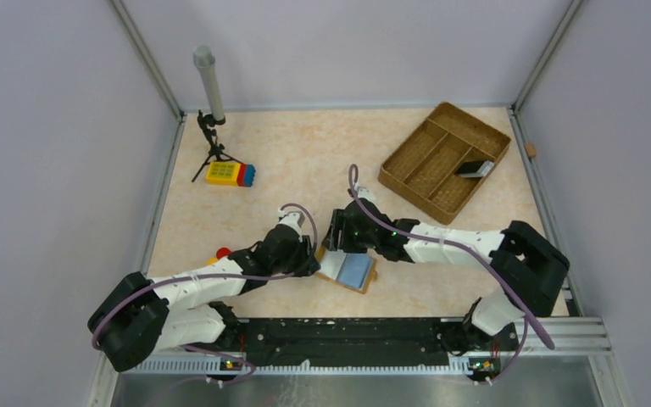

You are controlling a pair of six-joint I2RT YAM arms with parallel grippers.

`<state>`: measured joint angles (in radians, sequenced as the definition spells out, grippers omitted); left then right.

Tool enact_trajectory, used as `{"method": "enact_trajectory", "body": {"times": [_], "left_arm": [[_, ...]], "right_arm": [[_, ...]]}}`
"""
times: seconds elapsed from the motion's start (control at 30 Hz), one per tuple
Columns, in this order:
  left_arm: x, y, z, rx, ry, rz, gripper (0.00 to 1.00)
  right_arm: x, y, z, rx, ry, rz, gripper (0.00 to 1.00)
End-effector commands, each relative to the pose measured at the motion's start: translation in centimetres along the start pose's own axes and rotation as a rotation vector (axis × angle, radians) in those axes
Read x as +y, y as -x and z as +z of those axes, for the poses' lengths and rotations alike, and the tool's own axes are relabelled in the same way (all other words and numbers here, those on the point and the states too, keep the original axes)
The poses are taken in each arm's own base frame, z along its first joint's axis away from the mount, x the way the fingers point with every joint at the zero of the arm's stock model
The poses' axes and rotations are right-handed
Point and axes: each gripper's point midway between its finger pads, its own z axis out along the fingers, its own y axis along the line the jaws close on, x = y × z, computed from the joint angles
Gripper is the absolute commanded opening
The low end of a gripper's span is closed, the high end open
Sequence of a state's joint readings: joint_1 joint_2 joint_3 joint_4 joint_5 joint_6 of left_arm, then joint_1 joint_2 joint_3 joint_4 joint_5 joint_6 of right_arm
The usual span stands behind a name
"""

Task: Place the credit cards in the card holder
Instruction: Pick up the credit card from the storage box.

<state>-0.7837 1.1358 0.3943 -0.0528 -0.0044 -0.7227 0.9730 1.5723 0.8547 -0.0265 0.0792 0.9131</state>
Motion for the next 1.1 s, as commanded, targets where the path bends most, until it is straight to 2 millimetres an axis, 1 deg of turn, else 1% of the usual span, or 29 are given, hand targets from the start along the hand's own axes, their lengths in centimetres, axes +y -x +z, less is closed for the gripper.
{"method": "enact_trajectory", "body": {"times": [0.0,0.07,0.13,0.2,0.3,0.4,0.5,0.63,0.73,0.8,0.93,0.97,1.0,1.07], "left_arm": [[-1.7,0.9,0.5,-0.037,-0.086,0.035,0.37],[-1.7,0.9,0.6,-0.033,-0.087,0.052,0.35],[-1.9,0.9,0.6,-0.032,-0.099,0.064,0.33],[-2.1,0.9,0.4,-0.033,-0.111,0.076,0.31],[-2.5,1.0,0.1,-0.03,-0.129,0.082,0.26],[-2.8,0.9,-0.1,-0.02,-0.145,0.081,0.23],[-3.1,0.7,-0.3,-0.008,-0.157,0.078,0.2],[-3.4,0.4,-0.3,0.011,-0.172,0.057,0.17],[-3.5,0.4,-0.1,0.022,-0.17,0.05,0.14],[-3.6,0.5,0.0,0.023,-0.166,0.046,0.11],[-3.6,0.7,0.1,0.019,-0.153,0.035,0.06],[-3.5,0.8,0.1,0.016,-0.15,0.03,0.04],[-3.6,0.9,0.1,0.012,-0.149,0.025,0.02],[-3.5,0.9,0.1,0.01,-0.146,0.016,0.0]], "right_arm": [[0.8,4.5,-4.5,-0.122,-0.048,-0.05,0.59],[-0.5,5.8,-6.1,-0.149,-0.105,-0.052,0.62],[-2.4,7.1,-7.9,-0.167,-0.182,-0.07,0.66],[-4.8,8.7,-9.8,-0.185,-0.276,-0.072,0.71],[-8.3,11.6,-12.5,-0.209,-0.378,-0.046,0.74],[-12.4,15.2,-15.3,-0.273,-0.474,0.0,0.77],[-16.4,17.8,-17.1,-0.307,-0.542,0.067,0.79],[-21.2,20.9,-19.1,-0.35,-0.609,0.137,0.8],[-24.6,22.8,-20.1,-0.361,-0.685,0.166,0.81],[-26.7,24.1,-20.5,-0.362,-0.733,0.189,0.82],[-31.3,25.8,-20.0,-0.334,-0.786,0.243,0.83],[-32.0,26.3,-19.9,-0.333,-0.796,0.249,0.83],[-33.1,26.5,-19.3,-0.316,-0.81,0.259,0.83],[-34.4,27.0,-18.9,-0.306,-0.823,0.268,0.83]]}}
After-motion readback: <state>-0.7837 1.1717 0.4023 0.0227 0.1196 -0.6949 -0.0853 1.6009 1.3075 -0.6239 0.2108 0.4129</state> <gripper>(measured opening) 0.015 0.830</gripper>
